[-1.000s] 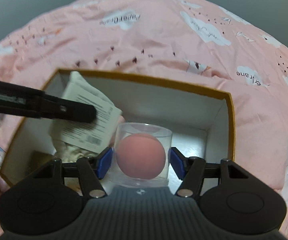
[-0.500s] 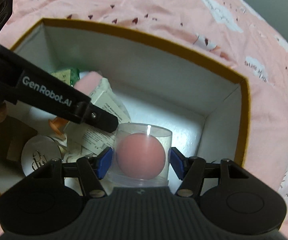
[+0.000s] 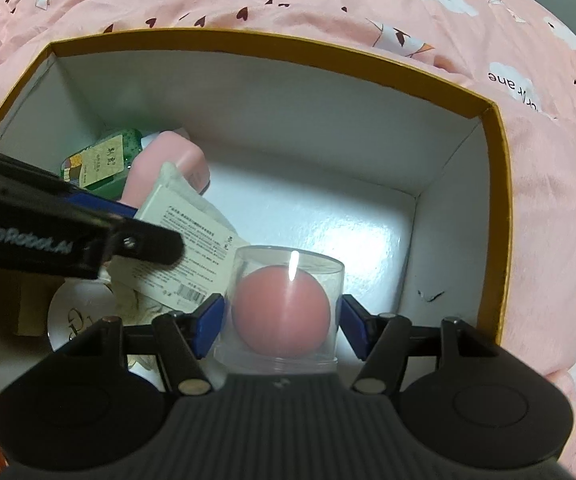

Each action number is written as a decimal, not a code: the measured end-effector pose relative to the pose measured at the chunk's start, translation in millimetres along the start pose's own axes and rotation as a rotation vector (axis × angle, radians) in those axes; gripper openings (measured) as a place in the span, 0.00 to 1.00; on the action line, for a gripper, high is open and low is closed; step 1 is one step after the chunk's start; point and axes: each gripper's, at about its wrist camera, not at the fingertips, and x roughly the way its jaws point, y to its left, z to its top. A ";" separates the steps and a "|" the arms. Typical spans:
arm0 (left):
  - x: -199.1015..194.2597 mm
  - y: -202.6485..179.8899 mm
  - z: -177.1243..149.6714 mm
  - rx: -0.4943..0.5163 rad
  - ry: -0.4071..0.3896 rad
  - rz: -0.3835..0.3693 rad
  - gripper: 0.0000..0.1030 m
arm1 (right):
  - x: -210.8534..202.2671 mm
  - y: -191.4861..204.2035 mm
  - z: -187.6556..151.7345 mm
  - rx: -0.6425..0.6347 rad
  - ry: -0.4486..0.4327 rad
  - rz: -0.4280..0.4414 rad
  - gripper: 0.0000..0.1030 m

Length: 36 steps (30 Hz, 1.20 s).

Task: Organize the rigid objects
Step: 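Open both tools to release the packet and cup into the box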

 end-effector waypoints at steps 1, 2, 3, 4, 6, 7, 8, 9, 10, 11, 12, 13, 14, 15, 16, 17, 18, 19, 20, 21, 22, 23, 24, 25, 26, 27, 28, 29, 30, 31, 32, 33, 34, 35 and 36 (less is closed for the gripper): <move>-1.4 0.1 -1.4 0.001 0.006 0.001 0.36 | -0.6 -1.2 -2.0 0.004 0.002 0.005 0.61; -2.5 0.3 -3.3 0.006 0.012 0.005 0.35 | -0.2 -2.6 -2.5 0.011 0.005 0.011 0.61; -3.1 0.6 -4.4 0.008 0.016 0.009 0.35 | -0.4 -3.0 -3.2 0.016 0.007 0.015 0.61; -2.7 1.7 -5.3 -0.001 0.021 0.006 0.35 | -0.7 -3.3 -3.3 0.020 0.010 0.019 0.61; -0.4 5.6 -5.8 -0.038 0.037 -0.004 0.35 | -0.6 -5.2 -3.4 0.026 0.012 0.026 0.62; 1.4 7.5 -5.7 -0.057 0.043 -0.013 0.35 | -1.0 -4.7 -3.5 0.029 0.012 0.029 0.62; 2.1 9.8 -7.1 -0.074 0.050 -0.023 0.35 | -1.8 -4.6 -3.9 0.031 0.013 0.034 0.62; 2.9 10.9 -8.1 -0.085 0.059 -0.031 0.35 | -2.5 -4.7 -4.5 0.031 0.018 0.037 0.62; 4.3 10.7 -8.6 -0.092 0.067 -0.037 0.35 | -3.2 -4.4 -5.6 0.027 0.025 0.038 0.61; 5.3 11.0 -9.8 -0.096 0.075 -0.045 0.35 | -3.4 -4.3 -5.6 0.019 0.034 0.038 0.61; 6.1 10.9 -10.4 -0.095 0.079 -0.049 0.35 | -4.0 -5.2 -6.6 0.013 0.041 0.038 0.61; 6.4 10.4 -10.8 -0.091 0.083 -0.052 0.35 | -4.1 -4.4 -6.9 0.004 0.047 0.035 0.60; 6.5 9.9 -11.9 -0.088 0.088 -0.055 0.35 | -5.0 -3.3 -7.7 -0.007 0.054 0.033 0.60; 7.1 9.4 -12.7 -0.090 0.102 -0.064 0.34 | -6.3 -2.1 -8.9 -0.018 0.064 0.034 0.60; 8.4 8.8 -13.3 -0.093 0.119 -0.074 0.34 | -7.7 -0.5 -10.1 -0.032 0.075 0.034 0.60; 9.2 8.5 -14.7 -0.094 0.137 -0.084 0.34 | -9.8 1.0 -11.9 -0.048 0.086 0.032 0.60; 9.8 6.5 -16.0 -0.082 0.150 -0.091 0.33 | -11.8 3.1 -13.3 -0.064 0.097 0.030 0.60; 10.1 4.2 -16.4 -0.067 0.157 -0.090 0.33 | -13.7 5.4 -14.7 -0.082 0.108 0.027 0.60; 10.7 1.1 -17.4 -0.049 0.165 -0.086 0.33 | -15.6 7.5 -16.2 -0.103 0.122 0.025 0.60; 11.2 -2.2 -17.8 -0.032 0.174 -0.079 0.33 | -16.7 9.2 -17.2 -0.117 0.133 0.022 0.60; 11.8 -4.5 -18.3 -0.016 0.181 -0.074 0.34 | -17.6 10.0 -18.1 -0.126 0.144 0.019 0.60; 11.9 -6.2 -18.3 -0.006 0.185 -0.069 0.34 | -17.1 11.0 -18.6 -0.135 0.157 0.015 0.60; 11.7 -6.2 -18.2 -0.006 0.186 -0.064 0.34 | -16.8 12.6 -20.1 -0.145 0.168 0.010 0.60; 12.7 -7.0 -17.1 -0.006 0.187 -0.061 0.34 | -16.5 13.4 -20.5 -0.149 0.173 0.007 0.60; 13.0 -8.9 -17.0 -0.001 0.185 -0.055 0.34 | -15.8 12.9 -20.6 -0.149 0.177 0.006 0.60; 12.4 -11.7 -17.7 0.016 0.181 -0.042 0.35 | -15.6 12.7 -20.1 -0.147 0.179 0.007 0.60; 13.2 -16.0 -17.9 0.035 0.183 -0.034 0.36 | -15.8 12.6 -19.9 -0.146 0.180 0.008 0.60; 15.6 -23.9 -17.4 0.053 0.185 -0.025 0.37 | -14.6 13.4 -18.3 -0.146 0.181 0.009 0.60; 16.9 -25.8 -17.6 0.056 0.186 -0.024 0.37 | -14.9 13.7 -18.2 -0.146 0.181 0.008 0.60; 18.4 -24.0 -18.8 0.054 0.190 -0.030 0.37 | -14.7 13.2 -17.6 -0.149 0.181 0.004 0.60; 21.2 -23.2 -18.4 0.046 0.197 -0.041 0.37 | -15.0 14.1 -16.4 -0.155 0.179 -0.004 0.60; 24.2 -22.5 -17.2 0.032 0.203 -0.049 0.37 | -16.0 14.9 -16.0 -0.162 0.176 -0.009 0.60; 24.9 -20.3 -17.2 0.022 0.205 -0.053 0.37 | -17.6 16.5 -16.0 -0.168 0.172 -0.016 0.62; 24.5 -20.0 -16.7 0.021 0.200 -0.051 0.37 | -18.4 19.0 -15.3 -0.175 0.166 -0.028 0.64; 23.8 -20.5 -17.1 0.029 0.191 -0.047 0.37 | -20.0 20.3 -15.3 -0.183 0.158 -0.041 0.64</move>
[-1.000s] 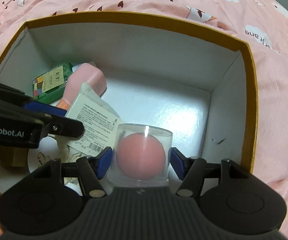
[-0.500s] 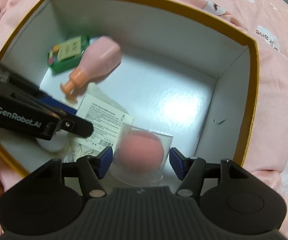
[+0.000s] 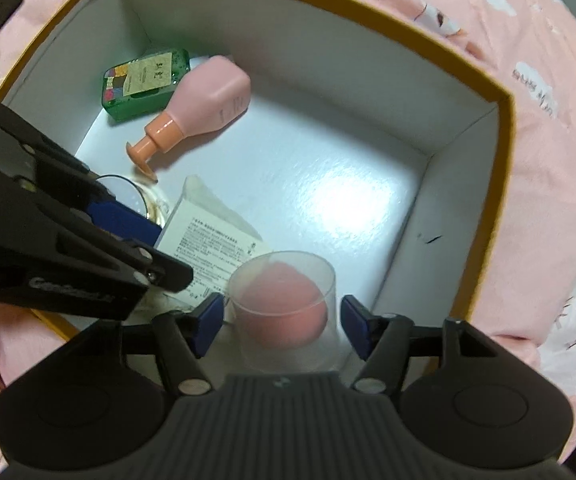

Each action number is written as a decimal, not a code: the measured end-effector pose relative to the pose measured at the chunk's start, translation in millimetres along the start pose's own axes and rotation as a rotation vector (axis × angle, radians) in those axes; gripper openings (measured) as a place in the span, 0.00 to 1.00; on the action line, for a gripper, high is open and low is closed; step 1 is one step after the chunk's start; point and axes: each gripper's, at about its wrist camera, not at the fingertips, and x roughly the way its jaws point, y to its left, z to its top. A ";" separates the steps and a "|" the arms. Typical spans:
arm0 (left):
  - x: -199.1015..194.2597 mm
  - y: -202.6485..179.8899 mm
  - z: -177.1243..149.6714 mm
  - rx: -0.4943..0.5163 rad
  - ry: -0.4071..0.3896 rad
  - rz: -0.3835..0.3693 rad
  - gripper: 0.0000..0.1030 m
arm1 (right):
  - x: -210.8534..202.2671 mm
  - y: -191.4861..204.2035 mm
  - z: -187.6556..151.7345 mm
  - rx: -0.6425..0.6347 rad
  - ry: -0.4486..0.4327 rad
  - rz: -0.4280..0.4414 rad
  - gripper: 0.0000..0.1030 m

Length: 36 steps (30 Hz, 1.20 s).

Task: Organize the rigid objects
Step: 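Open both tools to release the packet and cup into the box, then lift both tools from the box and reach the right tool toward the pink bottle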

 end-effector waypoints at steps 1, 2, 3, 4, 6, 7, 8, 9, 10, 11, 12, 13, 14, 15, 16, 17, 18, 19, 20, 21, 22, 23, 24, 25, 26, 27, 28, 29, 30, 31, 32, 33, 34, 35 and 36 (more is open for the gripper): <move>-0.4 -1.4 -1.1 0.008 -0.008 0.010 0.35 | -1.5 0.7 0.2 -0.009 -0.005 -0.011 0.64; 0.6 -5.0 -2.2 0.017 -0.019 0.030 0.35 | -2.4 1.1 0.1 -0.018 -0.008 -0.017 0.63; -1.0 -8.6 -3.9 0.031 -0.042 0.053 0.35 | -2.7 1.2 -0.2 -0.021 -0.011 -0.018 0.60; -2.7 -12.3 -6.7 0.049 -0.073 0.079 0.37 | -2.7 0.7 -0.5 -0.021 -0.012 -0.016 0.56; -9.0 -18.8 -12.6 0.078 -0.143 0.118 0.42 | -2.1 0.5 -1.2 -0.027 -0.021 -0.028 0.49; -11.6 -20.4 -14.8 0.081 -0.170 0.110 0.43 | -1.9 0.2 -1.6 -0.029 -0.024 -0.040 0.47; -15.2 -20.7 -16.2 0.079 -0.193 0.095 0.44 | -1.1 -1.3 -1.8 -0.026 -0.021 -0.046 0.46; -18.4 -19.7 -16.5 0.075 -0.203 0.085 0.44 | 0.7 -3.3 -1.6 -0.018 -0.017 -0.040 0.45; -19.4 -20.2 -15.9 0.070 -0.207 0.081 0.44 | 3.0 -5.4 -1.2 -0.009 -0.011 -0.035 0.45; -21.5 -20.1 -15.8 0.069 -0.212 0.084 0.44 | 4.5 -7.3 -0.2 -0.003 -0.012 -0.038 0.45; -23.8 -20.8 -16.1 0.076 -0.220 0.093 0.44 | 5.3 -8.6 0.8 0.005 -0.011 -0.038 0.44; -26.1 -21.6 -17.0 0.085 -0.229 0.098 0.44 | 5.5 -8.2 1.9 0.009 -0.009 -0.039 0.44; -28.5 -21.8 -18.2 0.089 -0.238 0.096 0.44 | 4.8 -6.9 2.3 0.006 -0.007 -0.040 0.44; -31.0 -21.4 -18.8 0.088 -0.247 0.085 0.44 | 3.8 -5.6 2.3 -0.001 -0.007 -0.044 0.44; -33.9 -20.8 -21.3 0.084 -0.253 0.074 0.44 | 2.4 -4.0 1.8 -0.005 -0.011 -0.048 0.50; -39.1 -17.2 -24.0 0.080 -0.260 0.064 0.44 | 0.3 -2.5 1.7 -0.008 -0.020 -0.057 0.54; -42.5 -16.7 -24.8 0.080 -0.272 0.055 0.44 | -3.5 -0.8 0.9 -0.010 -0.036 -0.067 0.58; -45.0 -15.1 -25.5 0.080 -0.279 0.050 0.44 | -8.0 1.1 -0.1 -0.013 -0.052 -0.071 0.58; -48.6 -14.5 -26.2 0.079 -0.288 0.044 0.44 | -11.7 2.4 0.2 -0.014 -0.063 -0.071 0.58; -51.5 -14.5 -26.8 0.080 -0.295 0.036 0.44 | -16.0 3.7 0.6 -0.012 -0.077 -0.070 0.58; -54.6 -14.4 -27.5 0.080 -0.300 0.028 0.44 | -21.6 6.0 0.8 -0.013 -0.100 -0.067 0.58; -58.1 -14.3 -27.7 0.080 -0.308 0.022 0.44 | -26.4 8.3 0.9 -0.021 -0.120 -0.064 0.58; -62.4 -13.7 -28.3 0.082 -0.315 0.018 0.44 | -30.5 11.6 1.4 -0.029 -0.136 -0.066 0.58; -67.1 -12.4 -29.0 0.082 -0.324 0.014 0.44 | -34.5 15.1 2.2 -0.034 -0.156 -0.072 0.58; -71.7 -11.5 -29.1 0.081 -0.333 0.011 0.44 | -38.9 18.5 2.5 -0.037 -0.177 -0.074 0.58; -75.1 -9.8 -29.2 0.078 -0.344 0.009 0.44 | -41.7 21.7 3.3 -0.043 -0.197 -0.070 0.58; -79.2 -7.3 -29.2 0.076 -0.353 0.009 0.44 | -43.6 24.6 4.4 -0.044 -0.215 -0.065 0.58; -82.9 -4.3 -28.5 0.073 -0.360 0.011 0.44 | -45.6 27.1 6.8 -0.042 -0.229 -0.061 0.57; -87.7 -0.3 -27.6 0.071 -0.369 0.016 0.44 | -46.8 29.4 8.5 -0.039 -0.239 -0.054 0.56; -91.9 3.3 -26.2 0.066 -0.377 0.021 0.44 | -47.9 32.1 10.7 -0.036 -0.247 -0.045 0.56; -96.8 8.4 -24.6 0.056 -0.389 0.027 0.44 | -47.8 34.8 13.0 -0.028 -0.257 -0.034 0.55; -103.0 14.2 -23.1 0.044 -0.404 0.037 0.44 | -48.1 36.9 15.0 -0.019 -0.266 -0.024 0.53; -108.7 19.5 -21.8 0.034 -0.420 0.050 0.44 | -48.6 39.3 16.8 -0.010 -0.272 -0.011 0.52; -114.2 25.0 -19.5 0.024 -0.435 0.064 0.44 | -49.4 41.2 19.6 0.002 -0.278 0.006 0.51; -120.5 30.8 -17.8 0.011 -0.453 0.081 0.44 | -48.5 42.7 23.2 0.018 -0.285 0.024 0.50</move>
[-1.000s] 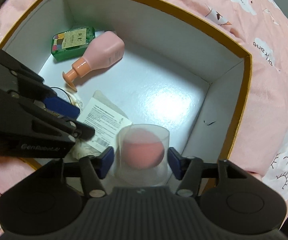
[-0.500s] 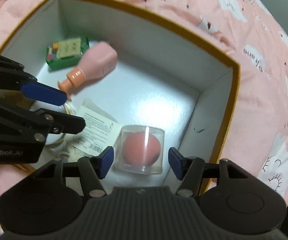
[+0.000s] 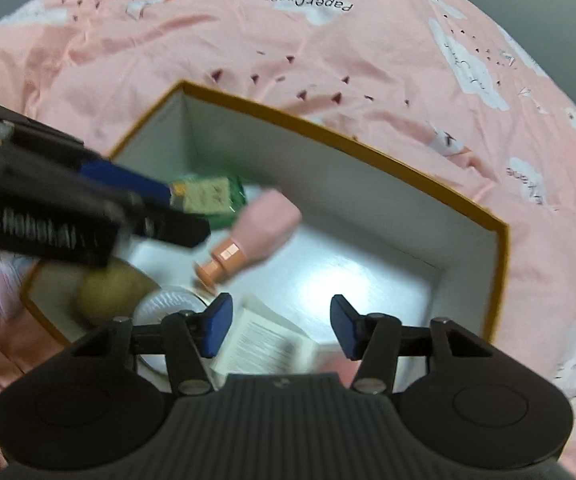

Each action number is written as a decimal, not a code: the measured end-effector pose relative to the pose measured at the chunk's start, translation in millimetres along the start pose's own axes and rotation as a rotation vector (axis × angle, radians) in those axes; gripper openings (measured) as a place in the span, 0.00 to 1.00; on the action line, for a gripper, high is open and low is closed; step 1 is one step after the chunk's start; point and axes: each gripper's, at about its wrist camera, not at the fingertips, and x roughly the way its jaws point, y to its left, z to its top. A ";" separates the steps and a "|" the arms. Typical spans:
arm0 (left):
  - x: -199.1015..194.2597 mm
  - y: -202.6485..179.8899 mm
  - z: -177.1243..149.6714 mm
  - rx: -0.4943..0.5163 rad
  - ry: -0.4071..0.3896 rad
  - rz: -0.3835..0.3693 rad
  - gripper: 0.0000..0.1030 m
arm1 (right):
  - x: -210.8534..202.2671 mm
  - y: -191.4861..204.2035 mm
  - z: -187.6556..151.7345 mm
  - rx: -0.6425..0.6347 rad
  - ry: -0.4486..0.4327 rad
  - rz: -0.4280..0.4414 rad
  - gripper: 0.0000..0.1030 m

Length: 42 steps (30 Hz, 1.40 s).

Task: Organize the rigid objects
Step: 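Lift both tools from the box and reach the right tool toward the pink bottle, then grasp the pink bottle inside the box with the right tool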

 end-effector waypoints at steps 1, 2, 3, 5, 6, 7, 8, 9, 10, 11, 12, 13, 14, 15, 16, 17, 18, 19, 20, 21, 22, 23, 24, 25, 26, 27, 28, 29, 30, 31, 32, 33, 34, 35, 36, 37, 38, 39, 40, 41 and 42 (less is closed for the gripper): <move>-4.0 6.4 3.9 -0.010 -0.016 0.021 0.44 | 2.6 0.8 2.8 0.017 -0.003 0.017 0.49; -7.1 12.6 6.6 -0.018 -0.027 0.037 0.44 | 6.0 2.1 5.0 0.035 -0.005 0.037 0.49; -10.1 18.8 9.5 -0.029 -0.039 0.055 0.44 | 10.0 3.2 7.9 0.054 -0.008 0.061 0.49; -13.7 29.4 13.7 -0.049 -0.054 0.076 0.44 | 19.4 5.6 14.7 0.091 -0.013 0.104 0.49; -14.7 34.2 15.2 -0.060 -0.061 0.086 0.44 | 22.4 7.6 17.5 0.108 -0.015 0.121 0.49; -14.4 38.1 16.6 -0.063 -0.062 0.094 0.44 | 26.3 9.5 20.3 0.125 -0.019 0.139 0.49; -13.2 41.2 17.3 -0.066 -0.058 0.102 0.44 | 30.4 10.9 23.6 0.144 -0.024 0.159 0.49; -10.1 44.3 17.5 -0.072 -0.051 0.110 0.44 | 35.2 12.4 27.8 0.169 -0.027 0.182 0.49; -9.6 47.8 16.3 -0.076 -0.044 0.114 0.44 | 40.0 14.8 30.8 0.188 -0.028 0.199 0.49; -6.9 50.0 15.8 -0.080 -0.037 0.118 0.44 | 44.7 16.3 35.0 0.209 -0.029 0.221 0.49; -3.6 52.7 15.2 -0.087 -0.030 0.122 0.44 | 48.7 18.4 38.1 0.221 -0.028 0.236 0.49; -2.1 54.4 14.3 -0.092 -0.026 0.125 0.44 | 53.3 20.8 42.2 0.225 -0.028 0.246 0.49; 0.2 56.7 13.5 -0.097 -0.021 0.128 0.44 | 57.0 23.5 45.5 0.220 -0.028 0.246 0.49; 2.8 59.1 12.9 -0.102 -0.015 0.130 0.44 | 61.4 25.6 48.7 0.211 -0.024 0.242 0.49; 4.7 61.2 12.0 -0.105 -0.010 0.130 0.44 | 65.8 26.4 51.1 0.209 -0.016 0.241 0.49; 6.0 62.8 11.6 -0.108 -0.006 0.128 0.44 | 71.1 26.6 52.9 0.212 0.000 0.249 0.49; 7.4 64.3 11.3 -0.112 -0.003 0.126 0.44 | 76.9 26.5 53.9 0.217 0.019 0.263 0.48; 7.9 65.1 10.8 -0.113 -0.001 0.124 0.44 | 82.2 26.0 54.4 0.217 0.033 0.275 0.48; 9.2 65.8 10.9 -0.114 0.003 0.120 0.44 | 87.8 26.1 54.4 0.215 0.047 0.280 0.48; 10.0 66.3 11.2 -0.114 0.005 0.116 0.44 | 91.9 26.1 53.9 0.211 0.055 0.273 0.48; 11.0 66.7 11.4 -0.116 0.007 0.113 0.44 | 95.2 25.1 52.9 0.211 0.060 0.256 0.41; 12.1 67.6 11.6 -0.119 0.010 0.108 0.44 | 97.6 21.9 52.1 0.218 0.059 0.252 0.40; 13.0 68.4 11.8 -0.123 0.014 0.101 0.44 | 99.7 17.6 51.6 0.235 0.061 0.254 0.40; 13.9 69.0 12.3 -0.128 0.016 0.094 0.44 | 102.1 12.3 50.8 0.261 0.069 0.256 0.40; 14.9 70.1 12.5 -0.135 0.019 0.087 0.44 | 104.9 7.0 49.8 0.292 0.077 0.258 0.40; 16.0 71.0 12.7 -0.141 0.022 0.082 0.44 | 107.2 2.9 49.0 0.316 0.084 0.264 0.40; 17.0 71.5 12.7 -0.144 0.024 0.079 0.44 | 109.4 -0.8 48.5 0.341 0.088 0.271 0.40; 17.7 71.9 13.0 -0.144 0.025 0.079 0.44 | 110.7 -4.3 48.5 0.371 0.090 0.277 0.40; 18.4 72.5 13.2 -0.145 0.026 0.080 0.44 | 111.3 -7.0 48.6 0.401 0.088 0.281 0.42; 18.9 72.8 13.5 -0.147 0.026 0.080 0.44 | 112.0 -10.1 48.9 0.437 0.084 0.284 0.46; 19.6 73.5 14.2 -0.149 0.026 0.081 0.44 | 112.2 -12.2 49.1 0.471 0.076 0.288 0.49; 20.3 74.0 14.9 -0.150 0.026 0.085 0.44 | 112.7 -14.5 49.4 0.513 0.064 0.296 0.55; 20.8 74.4 15.5 -0.150 0.025 0.089 0.44 | 113.7 -16.5 50.1 0.557 0.058 0.300 0.58; 20.9 74.8 16.3 -0.150 0.021 0.096 0.44 | 115.4 -18.7 50.7 0.596 0.055 0.303 0.58; 20.8 75.5 17.1 -0.151 0.016 0.098 0.44 | 117.8 -19.8 52.6 0.628 0.053 0.301 0.58; 20.6 76.5 18.0 -0.154 0.013 0.098 0.44 | 118.8 -20.3 53.9 0.656 0.049 0.295 0.58; 20.3 77.8 18.9 -0.159 0.009 0.097 0.44 | 119.4 -20.3 56.0 0.678 0.041 0.288 0.58; 20.0 78.8 19.7 -0.164 0.005 0.096 0.44 | 119.5 -19.9 58.1 0.692 0.034 0.282 0.58; 20.0 79.3 20.5 -0.165 0.004 0.096 0.44 | 120.4 -19.7 60.2 0.706 0.029 0.276 0.58; 20.3 79.4 21.0 -0.165 0.004 0.096 0.44 | 121.6 -19.4 62.0 0.727 0.026 0.267 0.58; 20.7 79.3 21.3 -0.165 0.005 0.096 0.42 | 123.2 -18.3 64.0 0.741 0.026 0.257 0.58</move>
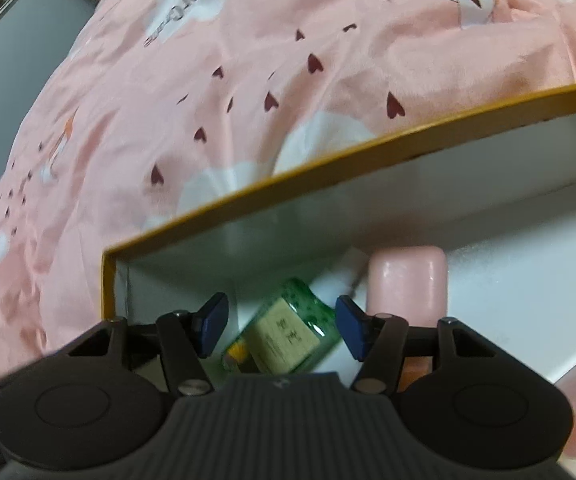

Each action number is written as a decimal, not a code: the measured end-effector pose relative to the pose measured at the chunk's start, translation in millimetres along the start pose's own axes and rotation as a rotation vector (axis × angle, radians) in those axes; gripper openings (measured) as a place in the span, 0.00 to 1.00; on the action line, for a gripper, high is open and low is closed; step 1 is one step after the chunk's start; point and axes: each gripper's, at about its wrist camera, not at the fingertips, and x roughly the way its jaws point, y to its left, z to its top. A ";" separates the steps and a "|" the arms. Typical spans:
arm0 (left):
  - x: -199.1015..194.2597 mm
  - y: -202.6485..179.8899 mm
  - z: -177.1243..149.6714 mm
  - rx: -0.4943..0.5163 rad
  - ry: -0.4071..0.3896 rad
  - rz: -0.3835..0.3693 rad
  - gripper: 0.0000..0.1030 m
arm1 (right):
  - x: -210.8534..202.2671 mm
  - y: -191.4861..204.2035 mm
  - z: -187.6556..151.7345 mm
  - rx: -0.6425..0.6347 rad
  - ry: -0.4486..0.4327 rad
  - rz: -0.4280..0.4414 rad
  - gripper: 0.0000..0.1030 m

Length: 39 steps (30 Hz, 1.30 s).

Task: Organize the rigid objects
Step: 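Grasp the pink bottle inside the box with the right tool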

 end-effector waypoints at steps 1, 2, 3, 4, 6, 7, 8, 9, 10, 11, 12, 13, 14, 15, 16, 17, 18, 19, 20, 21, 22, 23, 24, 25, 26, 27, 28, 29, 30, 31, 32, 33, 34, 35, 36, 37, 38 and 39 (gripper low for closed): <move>-0.4 0.2 0.1 0.000 0.001 0.008 0.39 | 2.1 3.2 0.0 0.002 -0.003 -0.016 0.59; -0.4 0.2 0.2 0.000 0.001 0.016 0.37 | 5.3 9.3 0.4 -0.002 -0.007 -0.043 0.59; -0.6 1.1 0.3 -0.002 0.001 0.018 0.37 | 7.3 13.9 -0.4 -0.009 -0.015 -0.067 0.60; -0.7 2.8 0.5 -0.007 0.004 0.009 0.37 | 8.9 18.9 -2.0 -0.020 -0.023 -0.089 0.58; -1.5 5.3 0.6 -0.017 0.009 -0.008 0.37 | 8.1 22.0 -4.8 -0.030 -0.037 -0.116 0.54; -1.6 5.3 -0.1 -0.015 0.008 -0.009 0.37 | 7.9 22.0 -6.1 -0.042 -0.035 -0.127 0.52; -1.6 4.4 -0.2 -0.011 0.006 -0.006 0.37 | 7.3 20.1 -7.6 -0.039 -0.023 -0.133 0.52; -1.5 3.0 0.1 -0.007 0.003 -0.001 0.37 | 6.0 16.3 -9.7 -0.018 -0.020 -0.138 0.53; -1.5 1.7 0.6 -0.006 -0.003 0.010 0.36 | 4.3 14.0 -12.4 0.006 -0.022 -0.142 0.54; -1.4 1.3 0.4 -0.004 -0.005 0.019 0.36 | 4.0 13.0 -13.7 0.035 -0.030 -0.148 0.55; -0.9 1.9 0.5 -0.008 -0.005 0.023 0.36 | 5.1 13.8 -13.3 0.051 -0.035 -0.157 0.55; -0.9 3.7 0.3 -0.017 -0.003 0.017 0.37 | 6.9 14.8 -13.1 0.064 -0.037 -0.167 0.55; -1.2 5.8 0.0 -0.026 -0.001 0.007 0.37 | 7.5 14.8 -13.4 0.085 -0.040 -0.174 0.56; -1.8 7.1 -0.8 -0.031 0.002 0.001 0.39 | 8.2 15.0 -13.2 0.100 -0.042 -0.177 0.56; -2.4 8.0 -1.0 -0.032 0.004 -0.002 0.41 | 8.2 14.4 -13.6 0.107 -0.040 -0.179 0.56; -3.5 8.2 -1.5 -0.030 0.002 -0.002 0.41 | 7.5 12.5 -15.0 0.115 -0.031 -0.177 0.56; -4.0 8.0 -1.8 -0.026 0.001 0.002 0.41 | 9.1 8.4 -16.5 0.149 0.003 -0.180 0.58; -4.2 7.8 -1.5 -0.026 0.001 0.001 0.41 | 10.9 3.1 -18.3 0.186 0.031 -0.163 0.59; -4.2 7.7 -1.3 -0.029 -0.001 -0.002 0.41 | 11.4 -1.1 -20.4 0.197 0.045 -0.146 0.59; -4.2 7.2 -1.0 -0.033 -0.004 -0.005 0.41 | 11.1 -4.2 -21.1 0.198 0.033 -0.135 0.62; -4.4 6.7 -0.8 -0.033 -0.006 -0.007 0.41 | 11.3 -8.1 -20.8 0.214 0.020 -0.125 0.62; -4.9 5.8 -0.7 -0.030 -0.009 -0.009 0.41 | 12.8 -10.6 -19.3 0.241 0.018 -0.129 0.62; -6.1 5.3 -0.9 -0.028 -0.012 -0.009 0.41 | 13.7 -10.1 -17.2 0.255 0.015 -0.134 0.63; -7.4 5.4 -1.0 -0.029 -0.014 -0.009 0.41 | 15.5 -9.1 -14.9 0.265 0.012 -0.134 0.63; -8.9 6.0 -1.1 -0.030 -0.015 -0.010 0.41 | 17.5 -7.4 -13.2 0.266 0.018 -0.144 0.62; -10.8 7.3 -1.3 -0.033 -0.018 -0.009 0.41 | 19.1 -5.4 -12.3 0.266 0.028 -0.145 0.60; -12.0 8.5 -1.2 -0.035 -0.020 -0.009 0.43 | 19.3 -4.9 -12.7 0.273 0.030 -0.146 0.55; -12.9 10.1 -1.2 -0.039 -0.019 -0.017 0.43 | 16.7 -8.9 -13.9 0.300 0.023 -0.137 0.54; -13.2 10.8 -1.5 -0.041 -0.019 -0.022 0.43 | 13.5 -15.3 -15.2 0.333 0.012 -0.111 0.52; -13.2 10.3 -1.8 -0.037 -0.021 -0.022 0.43 | 9.2 -22.7 -16.8 0.372 -0.008 -0.083 0.51; -13.4 9.5 -2.0 -0.029 -0.021 -0.019 0.43 | 4.6 -26.3 -17.3 0.396 -0.026 -0.072 0.48; -12.7 7.6 -2.3 -0.018 -0.018 -0.013 0.43 | 1.9 -29.2 -18.2 0.398 -0.028 -0.065 0.50; -12.1 6.8 -2.8 -0.013 -0.016 -0.015 0.43 | 1.2 -28.9 -18.5 0.368 -0.004 -0.047 0.59; -11.5 6.6 -3.2 -0.013 -0.012 -0.020 0.43 | 1.5 -25.6 -17.1 0.291 0.031 -0.018 0.62; -10.9 6.6 -3.6 -0.015 -0.008 -0.023 0.43 | 0.3 -23.0 -16.2 0.233 0.044 -0.011 0.59; -10.9 6.6 -4.0 -0.016 -0.007 -0.025 0.43 | -1.7 -22.5 -18.0 0.205 0.043 -0.016 0.58; -11.0 6.3 -4.3 -0.016 -0.007 -0.025 0.43 | -2.7 -22.3 -18.7 0.176 0.062 -0.012 0.58; -11.1 6.0 -4.2 -0.014 -0.008 -0.025 0.43 | -1.4 -21.1 -19.7 0.130 0.103 -0.006 0.57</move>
